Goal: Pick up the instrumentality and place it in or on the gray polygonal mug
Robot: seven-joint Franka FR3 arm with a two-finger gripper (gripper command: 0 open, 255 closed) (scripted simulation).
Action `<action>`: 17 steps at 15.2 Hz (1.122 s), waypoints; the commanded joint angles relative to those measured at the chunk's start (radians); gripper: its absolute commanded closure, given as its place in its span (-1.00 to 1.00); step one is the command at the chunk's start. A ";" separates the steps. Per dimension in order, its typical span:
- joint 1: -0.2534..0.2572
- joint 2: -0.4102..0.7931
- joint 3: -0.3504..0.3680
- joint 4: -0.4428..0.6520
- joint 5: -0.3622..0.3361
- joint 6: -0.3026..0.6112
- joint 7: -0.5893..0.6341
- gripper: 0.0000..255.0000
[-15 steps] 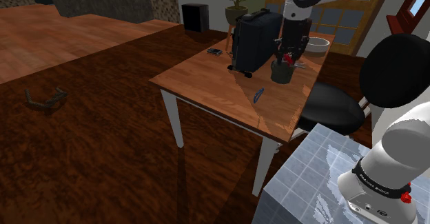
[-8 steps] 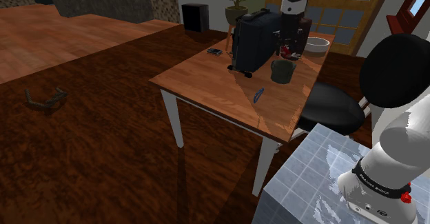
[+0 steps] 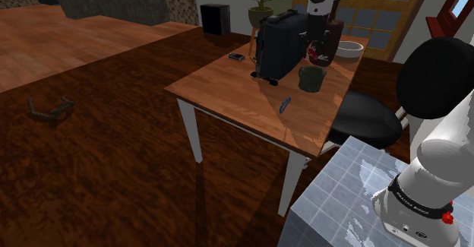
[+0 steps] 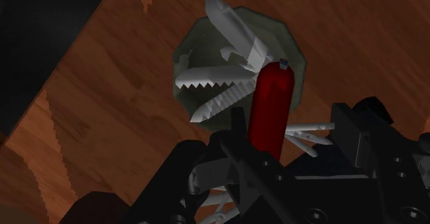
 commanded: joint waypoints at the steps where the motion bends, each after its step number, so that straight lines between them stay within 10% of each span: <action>1: 0.000 0.009 0.000 -0.018 0.000 0.027 0.001 1.00; 17: 0.000 0.038 0.000 -0.112 0.001 0.151 0.002 1.00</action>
